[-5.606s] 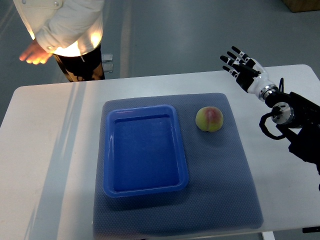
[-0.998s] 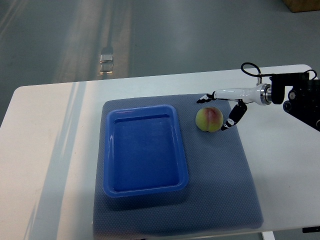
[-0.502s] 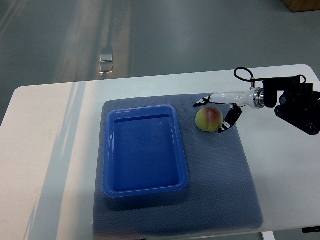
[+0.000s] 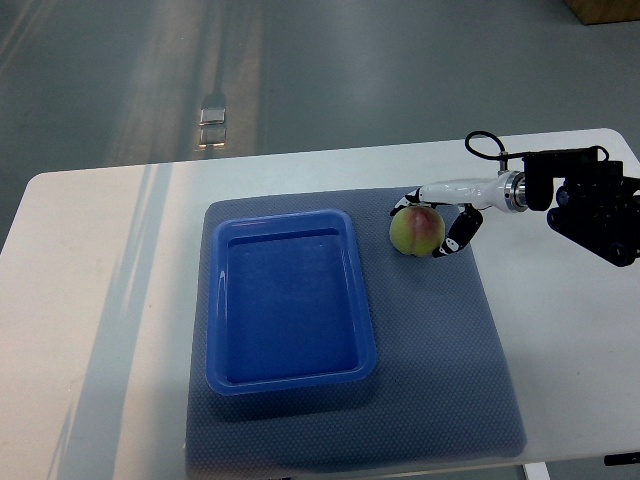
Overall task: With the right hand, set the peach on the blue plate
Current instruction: 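Close the right hand fingers around the peach and lift it, then carry the peach into the blue tray and release it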
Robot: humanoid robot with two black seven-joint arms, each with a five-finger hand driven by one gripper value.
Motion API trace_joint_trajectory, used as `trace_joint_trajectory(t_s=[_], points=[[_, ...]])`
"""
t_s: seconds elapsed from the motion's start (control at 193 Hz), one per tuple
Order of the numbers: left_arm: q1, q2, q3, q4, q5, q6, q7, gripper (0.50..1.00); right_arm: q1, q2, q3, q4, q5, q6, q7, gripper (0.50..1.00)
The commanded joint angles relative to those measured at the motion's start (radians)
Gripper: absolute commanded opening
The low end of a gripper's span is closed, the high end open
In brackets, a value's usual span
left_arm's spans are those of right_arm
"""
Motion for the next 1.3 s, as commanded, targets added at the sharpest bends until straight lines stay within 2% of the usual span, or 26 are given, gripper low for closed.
trace_joint_trajectory(t_s=[0.0, 0.243, 0.248, 0.331, 0.383, 0.388, 0.455, 0.502, 0.507, 0.543, 0.626, 0.631, 0.703, 0.755, 0.76, 0.802, 0.874, 0.879, 0.931, 0.998, 1.293], points=[[0.000, 0.000, 0.000, 0.000, 0.000, 0.000, 0.000, 1.000, 0.040, 0.009, 0.005, 0.000, 0.011, 0.001, 0.003, 0.670], [0.000, 0.000, 0.000, 0.000, 0.000, 0.000, 0.000, 1.000, 0.103, 0.076, 0.005, 0.002, 0.018, 0.012, 0.006, 0.668], [0.000, 0.000, 0.000, 0.000, 0.000, 0.001, 0.000, 1.000, 0.110, 0.105, 0.005, 0.002, 0.018, 0.012, 0.008, 0.670], [0.000, 0.000, 0.000, 0.000, 0.000, 0.001, 0.000, 1.000, 0.123, 0.154, 0.005, 0.002, 0.018, 0.012, 0.009, 0.670], [0.000, 0.000, 0.000, 0.000, 0.000, 0.001, 0.000, 1.000, 0.123, 0.154, 0.005, 0.002, 0.018, 0.012, 0.009, 0.670], [0.002, 0.000, 0.000, 0.000, 0.000, 0.000, 0.000, 1.000, 0.126, 0.195, 0.005, 0.000, 0.020, 0.011, 0.009, 0.672], [0.003, 0.000, 0.000, 0.000, 0.000, 0.001, 0.000, 1.000, 0.124, 0.254, 0.001, 0.000, 0.020, 0.011, 0.009, 0.674], [0.003, 0.000, 0.000, 0.000, 0.000, 0.001, 0.000, 1.000, 0.124, 0.254, 0.001, 0.000, 0.020, 0.011, 0.009, 0.674], [0.003, 0.000, 0.000, 0.000, 0.000, 0.001, 0.000, 1.000, 0.123, 0.304, -0.003, 0.000, 0.020, 0.009, 0.008, 0.678], [0.003, 0.000, 0.000, 0.001, 0.000, 0.001, 0.000, 1.000, 0.124, 0.331, -0.004, 0.000, 0.018, 0.009, 0.008, 0.682], [0.003, 0.000, 0.000, 0.003, 0.000, 0.001, 0.000, 1.000, 0.124, 0.346, -0.006, -0.003, 0.018, 0.011, 0.008, 0.686], [0.003, 0.000, 0.000, 0.011, 0.000, 0.001, 0.000, 1.000, 0.121, 0.361, -0.006, -0.014, 0.017, 0.009, 0.006, 0.705], [0.005, 0.000, -0.001, 0.015, 0.002, 0.001, 0.000, 1.000, 0.116, 0.365, -0.010, -0.041, 0.012, 0.011, 0.006, 0.742], [0.005, 0.000, -0.001, 0.015, 0.002, 0.001, 0.000, 1.000, 0.116, 0.365, -0.010, -0.041, 0.012, 0.011, 0.006, 0.742], [0.003, 0.000, 0.000, 0.017, 0.002, 0.001, 0.000, 1.000, 0.115, 0.381, -0.036, -0.060, 0.012, 0.003, 0.006, 0.760], [0.003, 0.000, -0.001, 0.017, 0.000, 0.000, 0.000, 1.000, 0.115, 0.386, -0.056, -0.066, 0.012, 0.001, 0.008, 0.782], [0.005, 0.000, 0.000, 0.017, 0.000, 0.001, 0.000, 1.000, 0.115, 0.386, -0.061, -0.066, 0.012, 0.001, 0.006, 0.787], [0.005, 0.000, -0.001, 0.017, 0.000, 0.001, 0.000, 1.000, 0.115, 0.386, -0.062, -0.069, 0.012, 0.001, 0.006, 0.813], [0.003, 0.000, 0.000, 0.017, 0.000, 0.000, 0.000, 1.000, 0.113, 0.386, -0.065, -0.069, 0.012, 0.001, 0.006, 0.838], [0.003, 0.000, 0.000, 0.017, 0.002, 0.001, 0.000, 1.000, 0.113, 0.386, -0.065, -0.069, 0.012, 0.003, 0.006, 0.925], [0.003, 0.000, 0.000, 0.017, 0.000, 0.001, 0.000, 1.000, 0.116, 0.374, -0.047, -0.071, 0.024, -0.002, 0.009, 0.930]])
